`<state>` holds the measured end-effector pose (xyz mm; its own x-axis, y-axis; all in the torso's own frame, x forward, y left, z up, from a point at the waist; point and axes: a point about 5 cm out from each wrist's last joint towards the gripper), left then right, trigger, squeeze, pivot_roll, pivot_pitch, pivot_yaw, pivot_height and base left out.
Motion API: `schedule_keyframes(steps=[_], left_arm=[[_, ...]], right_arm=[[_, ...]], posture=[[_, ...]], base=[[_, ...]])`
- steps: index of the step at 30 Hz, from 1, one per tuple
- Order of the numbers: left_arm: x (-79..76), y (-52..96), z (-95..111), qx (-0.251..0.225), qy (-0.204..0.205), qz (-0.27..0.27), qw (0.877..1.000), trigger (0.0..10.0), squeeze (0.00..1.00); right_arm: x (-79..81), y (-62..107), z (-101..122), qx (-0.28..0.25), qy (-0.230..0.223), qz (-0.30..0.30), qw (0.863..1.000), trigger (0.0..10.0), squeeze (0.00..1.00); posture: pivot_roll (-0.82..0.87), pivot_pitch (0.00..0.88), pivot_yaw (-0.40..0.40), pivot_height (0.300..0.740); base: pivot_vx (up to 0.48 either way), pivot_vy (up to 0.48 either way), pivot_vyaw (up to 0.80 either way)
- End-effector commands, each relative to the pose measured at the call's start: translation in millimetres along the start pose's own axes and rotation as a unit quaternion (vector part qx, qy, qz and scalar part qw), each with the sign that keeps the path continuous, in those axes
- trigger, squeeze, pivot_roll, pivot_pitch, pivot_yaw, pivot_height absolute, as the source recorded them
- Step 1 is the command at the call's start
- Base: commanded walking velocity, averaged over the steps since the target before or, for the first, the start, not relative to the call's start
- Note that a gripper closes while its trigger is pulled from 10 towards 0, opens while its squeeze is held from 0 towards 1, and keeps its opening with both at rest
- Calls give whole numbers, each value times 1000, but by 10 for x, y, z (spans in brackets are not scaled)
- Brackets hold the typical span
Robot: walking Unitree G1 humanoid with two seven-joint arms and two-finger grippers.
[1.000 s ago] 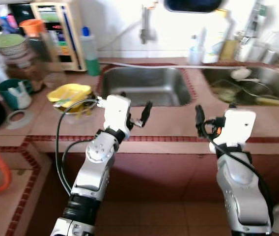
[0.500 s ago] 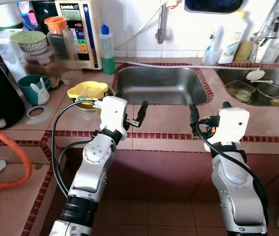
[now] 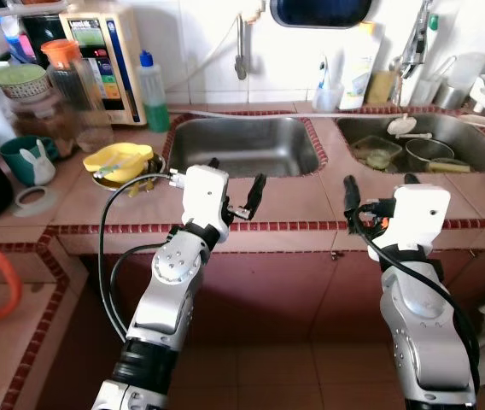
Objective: Kitchen organization
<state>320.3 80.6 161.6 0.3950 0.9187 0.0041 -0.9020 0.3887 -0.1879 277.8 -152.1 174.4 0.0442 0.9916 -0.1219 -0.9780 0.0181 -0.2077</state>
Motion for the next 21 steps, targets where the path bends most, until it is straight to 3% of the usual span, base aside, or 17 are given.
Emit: schedule_keyframes(steps=[1, 5, 11, 19, 21], left_arm=[[-18, -21, 19, -1, 6, -1, 1000, 10000, 0], [-8, -21, 12, 0, 7, 4, 1000, 10000, 0], [68, -31, 69, -18, 4, 41, 999, 10000, 0], [231, 28, 79, -23, -21, 77, 997, 10000, 0], [246, 45, 75, -27, -44, 80, 995, 10000, 0]], right_arm=[[-48, -11, 37, -7, 5, -5, 1000, 10000, 0], [-48, -8, 32, -5, 5, -6, 1000, 10000, 0], [9, -27, 111, -16, -11, 15, 1000, 10000, 0], [63, 22, 112, -12, -24, 43, 999, 10000, 0], [69, 45, 90, -7, -28, 49, 998, 10000, 0]], posture=[[53, 0, 21, 740], [52, 0, 21, 740], [53, 0, 19, 740], [57, 0, 18, 740], [58, 0, 18, 740]], base=[[0, -480, 0], [0, -343, 0], [0, 0, 0], [0, 0, 0], [0, 0, 0]])
Point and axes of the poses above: a point about 5 cm out from each wrist's last joint towards the gripper, its own y axis pointing back from the gripper into the wrist, its own z axis along the axis of the wrist's last joint, x = y × z, and after that the axes turned 3 degrees about y, right-handed
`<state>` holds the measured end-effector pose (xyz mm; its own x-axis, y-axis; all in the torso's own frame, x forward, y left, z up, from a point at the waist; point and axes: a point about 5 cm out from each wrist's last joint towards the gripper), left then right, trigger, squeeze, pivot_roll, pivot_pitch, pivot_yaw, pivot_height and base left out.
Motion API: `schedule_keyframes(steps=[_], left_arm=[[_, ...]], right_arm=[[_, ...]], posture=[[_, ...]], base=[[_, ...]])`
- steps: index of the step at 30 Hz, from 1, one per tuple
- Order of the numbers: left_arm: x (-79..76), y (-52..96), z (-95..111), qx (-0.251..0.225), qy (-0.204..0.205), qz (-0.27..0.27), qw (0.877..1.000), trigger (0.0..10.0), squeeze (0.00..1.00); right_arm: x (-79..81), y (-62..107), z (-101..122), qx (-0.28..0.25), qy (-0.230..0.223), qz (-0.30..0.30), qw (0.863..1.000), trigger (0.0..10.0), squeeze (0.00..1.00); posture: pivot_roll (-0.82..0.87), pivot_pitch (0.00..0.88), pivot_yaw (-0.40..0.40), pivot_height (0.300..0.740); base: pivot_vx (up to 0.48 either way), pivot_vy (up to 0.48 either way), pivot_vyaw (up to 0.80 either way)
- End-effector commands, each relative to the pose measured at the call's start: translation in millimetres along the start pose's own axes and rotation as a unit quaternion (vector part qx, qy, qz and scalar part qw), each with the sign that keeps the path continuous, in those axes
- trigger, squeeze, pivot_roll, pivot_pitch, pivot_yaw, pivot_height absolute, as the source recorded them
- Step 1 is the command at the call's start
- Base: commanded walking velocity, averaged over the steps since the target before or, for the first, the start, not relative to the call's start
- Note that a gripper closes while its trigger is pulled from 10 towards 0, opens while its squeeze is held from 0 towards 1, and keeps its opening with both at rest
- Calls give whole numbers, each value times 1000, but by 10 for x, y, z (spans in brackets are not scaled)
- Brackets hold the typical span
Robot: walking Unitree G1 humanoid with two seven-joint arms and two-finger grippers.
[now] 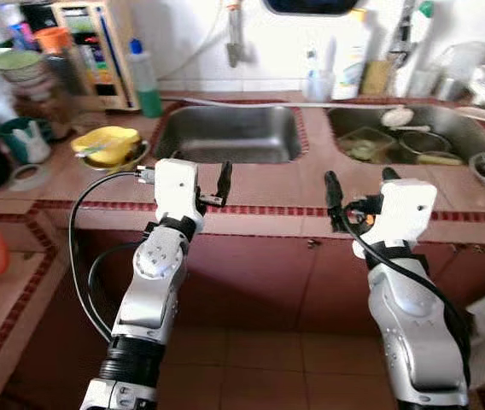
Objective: Kitchen organization
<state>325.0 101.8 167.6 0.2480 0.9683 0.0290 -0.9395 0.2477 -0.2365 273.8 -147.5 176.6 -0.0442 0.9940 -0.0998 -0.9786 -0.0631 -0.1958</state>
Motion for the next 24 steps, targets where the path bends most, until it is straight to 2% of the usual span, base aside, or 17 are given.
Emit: schedule_keyframes(steps=[1, 6, 14, 20, 24], left_arm=[[41, 19, -2, -2, -14, 8, 1000, 10000, 0], [52, 77, -121, 27, 3, 6, 1000, 10000, 0], [57, 148, -163, 31, -4, -7, 999, 10000, 0], [46, 263, -258, 50, 4, -8, 999, 10000, 0], [71, 255, -256, 48, 7, 0, 999, 10000, 0]], right_arm=[[32, 21, 38, -6, -8, 11, 1000, 10000, 0], [24, 93, -67, 15, -5, 13, 1000, 10000, 0], [-7, 132, -93, 19, -2, 10, 1000, 10000, 0], [53, 205, -159, 28, 5, 15, 999, 10000, 0], [76, 195, -165, 25, 13, 20, 999, 10000, 0]], posture=[[58, 0, 18, 740], [61, 0, 19, 740], [63, 0, 18, 740], [65, 0, 12, 740], [63, 0, 13, 740]], base=[[0, 0, 0], [0, 0, 0], [0, 0, 0], [0, 0, 0], [0, 0, 0]])
Point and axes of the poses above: a point about 5 cm out from each wrist's last joint towards the gripper, its own y axis pointing back from the gripper into the wrist, its own z axis along the axis of the wrist's last joint, x = y × z, and after that the axes turned 3 degrees about y, right-handed
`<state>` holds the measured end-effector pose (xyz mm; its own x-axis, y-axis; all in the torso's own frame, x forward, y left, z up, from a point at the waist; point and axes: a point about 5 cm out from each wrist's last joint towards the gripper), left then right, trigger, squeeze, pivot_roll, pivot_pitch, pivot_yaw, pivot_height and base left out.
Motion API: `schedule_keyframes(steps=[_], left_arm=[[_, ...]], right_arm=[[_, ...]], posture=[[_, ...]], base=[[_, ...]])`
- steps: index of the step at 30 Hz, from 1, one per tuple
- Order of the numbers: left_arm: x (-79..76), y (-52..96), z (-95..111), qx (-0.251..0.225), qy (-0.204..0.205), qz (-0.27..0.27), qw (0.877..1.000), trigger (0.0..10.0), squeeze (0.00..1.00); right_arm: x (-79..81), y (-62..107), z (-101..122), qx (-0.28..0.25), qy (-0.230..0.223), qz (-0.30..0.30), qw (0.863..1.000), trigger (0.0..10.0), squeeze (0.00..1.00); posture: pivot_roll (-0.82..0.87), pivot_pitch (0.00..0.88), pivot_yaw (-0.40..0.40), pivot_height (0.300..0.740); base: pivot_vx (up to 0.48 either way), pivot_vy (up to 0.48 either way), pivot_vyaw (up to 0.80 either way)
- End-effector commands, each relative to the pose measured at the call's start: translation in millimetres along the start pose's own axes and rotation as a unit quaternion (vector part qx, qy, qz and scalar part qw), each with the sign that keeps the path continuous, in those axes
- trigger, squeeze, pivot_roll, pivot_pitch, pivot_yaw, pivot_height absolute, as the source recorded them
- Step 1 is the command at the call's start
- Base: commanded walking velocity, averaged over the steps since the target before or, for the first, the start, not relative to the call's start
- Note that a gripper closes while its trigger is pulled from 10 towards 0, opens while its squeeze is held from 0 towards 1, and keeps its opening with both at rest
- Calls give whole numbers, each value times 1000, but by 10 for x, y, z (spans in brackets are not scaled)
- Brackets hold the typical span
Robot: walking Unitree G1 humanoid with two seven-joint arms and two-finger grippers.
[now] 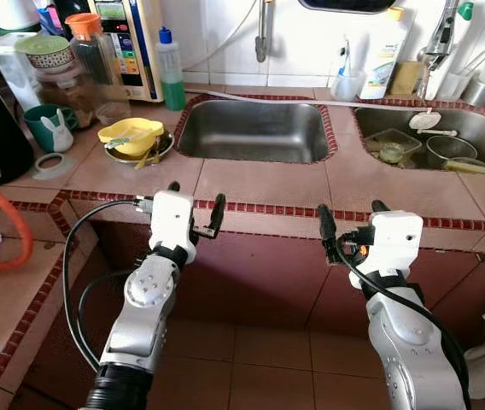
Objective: Kitchen organization
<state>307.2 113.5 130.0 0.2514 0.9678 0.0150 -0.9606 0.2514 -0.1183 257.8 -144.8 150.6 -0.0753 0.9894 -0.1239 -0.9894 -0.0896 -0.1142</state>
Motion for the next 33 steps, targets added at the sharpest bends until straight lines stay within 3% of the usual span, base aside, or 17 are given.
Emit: schedule_keyframes(steps=[1, 16, 23, 25, 29, 33], left_arm=[[25, -33, 71, -13, 0, 3, 1000, 10000, 0], [-17, -93, 90, -15, 2, -20, 1000, 10000, 0], [-66, -71, 61, 1, 1, -54, 999, 10000, 0], [-68, -22, 65, 11, -8, -91, 996, 10000, 0], [-43, 1, 86, 10, -16, -101, 995, 10000, 0], [-20, 12, 106, 7, -14, -87, 996, 10000, 0]], right_arm=[[14, -13, 55, -15, 4, 1, 1000, 10000, 0], [-135, -76, 144, -36, 31, -16, 999, 10000, 0], [-417, 38, 250, -31, 68, -17, 997, 10000, 0], [-500, 61, 315, -30, 72, -15, 997, 10000, 0], [-502, 47, 324, -30, 73, -16, 997, 10000, 0], [-392, -21, 316, -33, 60, -45, 997, 10000, 0]], posture=[[62, 0, 14, 740], [55, 0, 16, 740], [49, 0, 15, 740], [59, 0, 14, 740], [62, 0, 14, 740], [72, 0, 18, 740]], base=[[0, 0, 0], [0, 0, 0], [0, 0, 0], [0, 0, 0], [0, 0, 0], [0, 0, 0]])
Point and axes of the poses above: a point about 5 cm out from each wrist's last joint towards the gripper, its own y axis pointing back from the gripper into the wrist, its own z axis along the axis of the wrist's last joint, x = y × z, and after that the axes turned 3 degrees about y, right-handed
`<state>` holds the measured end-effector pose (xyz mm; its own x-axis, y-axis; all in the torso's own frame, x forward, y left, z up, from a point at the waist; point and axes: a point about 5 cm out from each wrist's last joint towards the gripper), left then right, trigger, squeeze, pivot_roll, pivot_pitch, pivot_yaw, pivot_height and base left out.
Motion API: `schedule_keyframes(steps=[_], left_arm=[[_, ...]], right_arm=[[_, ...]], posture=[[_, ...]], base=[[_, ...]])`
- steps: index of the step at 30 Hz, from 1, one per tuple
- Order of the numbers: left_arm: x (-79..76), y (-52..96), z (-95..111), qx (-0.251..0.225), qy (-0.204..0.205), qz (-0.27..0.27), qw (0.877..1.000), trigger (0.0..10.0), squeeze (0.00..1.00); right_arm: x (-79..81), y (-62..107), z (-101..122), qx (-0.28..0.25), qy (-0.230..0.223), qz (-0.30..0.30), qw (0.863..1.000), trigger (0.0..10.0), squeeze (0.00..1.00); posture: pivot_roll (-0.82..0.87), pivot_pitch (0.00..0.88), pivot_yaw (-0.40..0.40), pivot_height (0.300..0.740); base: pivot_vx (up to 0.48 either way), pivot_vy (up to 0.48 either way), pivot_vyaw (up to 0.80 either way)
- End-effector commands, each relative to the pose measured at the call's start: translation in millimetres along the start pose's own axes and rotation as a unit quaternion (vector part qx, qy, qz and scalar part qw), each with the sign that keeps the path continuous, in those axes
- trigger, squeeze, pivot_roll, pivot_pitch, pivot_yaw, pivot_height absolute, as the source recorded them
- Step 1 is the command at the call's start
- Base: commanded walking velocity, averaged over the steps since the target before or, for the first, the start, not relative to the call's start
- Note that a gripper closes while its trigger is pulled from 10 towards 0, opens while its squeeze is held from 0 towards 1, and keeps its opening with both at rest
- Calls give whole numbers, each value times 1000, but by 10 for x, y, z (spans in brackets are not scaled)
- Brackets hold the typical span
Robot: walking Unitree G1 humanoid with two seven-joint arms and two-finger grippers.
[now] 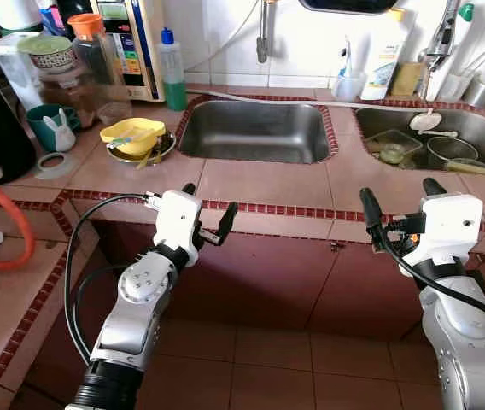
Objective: Kitchen organization
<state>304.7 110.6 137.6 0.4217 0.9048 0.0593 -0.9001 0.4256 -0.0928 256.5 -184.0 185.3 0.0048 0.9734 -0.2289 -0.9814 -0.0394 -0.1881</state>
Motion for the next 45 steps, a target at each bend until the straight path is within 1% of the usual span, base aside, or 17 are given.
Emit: schedule_keyframes(steps=[1, 2, 6, 8, 9, 11, 14, 15, 16, 17, 18, 22, 23, 27, 33, 45], left_arm=[[10, 7, 30, -4, -1, 12, 1000, 10000, 0], [10, 7, 30, -4, -1, 12, 1000, 10000, 0], [-34, 2, 41, -7, 7, 19, 1000, 10000, 0], [-41, 1, 32, -4, 14, 22, 1000, 10000, 0], [-43, 6, 21, 0, 19, 29, 999, 10000, 0], [-32, 15, 17, 1, 14, 34, 999, 10000, 0], [14, 40, 11, 0, 5, 44, 999, 10000, 0], [65, 49, 13, 2, 0, 55, 998, 10000, 0], [65, 49, 13, 2, 0, 55, 998, 10000, 0], [110, 55, 11, 6, -2, 64, 998, 10000, 0], [119, 56, 11, 7, -3, 67, 998, 10000, 0], [103, 54, 10, 8, -2, 66, 998, 10000, 0], [89, 50, 15, 5, 3, 64, 998, 10000, 0], [63, 11, 39, 2, 3, 60, 998, 10000, 0], [71, -36, 74, -3, 4, 54, 999, 10000, 0], [25, -55, 96, -9, 11, 52, 999, 10000, 0]], right_arm=[[58, -32, 14, 3, -3, -23, 1000, 10000, 0], [58, -32, 14, 3, -3, -23, 1000, 10000, 0], [119, -21, -25, 20, -43, -36, 998, 10000, 0], [123, -24, -27, 20, -41, -37, 998, 10000, 0], [127, -33, -26, 17, -33, -41, 998, 10000, 0], [124, -42, -22, 15, -27, -44, 999, 10000, 0], [152, -76, -11, 17, -35, -28, 999, 10000, 0], [166, -96, 19, 9, -26, -13, 1000, 10000, 0], [166, -96, 19, 9, -26, -13, 1000, 10000, 0], [175, -109, 43, 3, -25, -5, 1000, 10000, 0], [175, -113, 49, 1, -25, -4, 1000, 10000, 0], [174, -125, 56, -5, -21, -6, 1000, 10000, 0], [184, -132, 59, -7, -20, -6, 1000, 10000, 0], [207, -131, 74, -11, -20, -7, 1000, 10000, 0], [243, -119, 83, -13, -21, -4, 1000, 10000, 0], [230, -132, 99, -18, -15, -4, 1000, 10000, 0]], posture=[[70, 0, 20, 740], [70, 0, 20, 740], [67, 0, 20, 740], [67, 0, 15, 740], [67, 0, 9, 740], [67, 0, 8, 740], [69, 0, -2, 740], [73, 0, -8, 740], [73, 0, -8, 740], [79, 0, -9, 740], [81, 0, -9, 740], [85, 0, -8, 740], [84, 0, -5, 740], [81, 0, 0, 740], [71, 0, 4, 740], [68, 0, 4, 740]], base=[[0, 0, 0], [0, 0, 0], [0, 0, 0], [0, 0, 0], [0, 0, 0], [0, 0, 0], [0, 0, 0], [0, 0, 0], [0, 0, 0], [0, 0, 0], [0, 0, 0], [0, 0, 0], [0, 0, 0], [0, 0, 0], [0, 0, 0], [0, 0, 0]])
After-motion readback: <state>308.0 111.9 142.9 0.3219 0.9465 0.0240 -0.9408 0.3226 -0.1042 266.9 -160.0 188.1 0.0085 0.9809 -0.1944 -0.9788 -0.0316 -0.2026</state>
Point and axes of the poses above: a point about 5 cm out from each wrist's last joint towards the gripper, its own y axis pointing back from the gripper into the wrist, its own z axis along the axis of the wrist's last joint, x = y × z, and after that the axes turned 3 degrees about y, right-handed
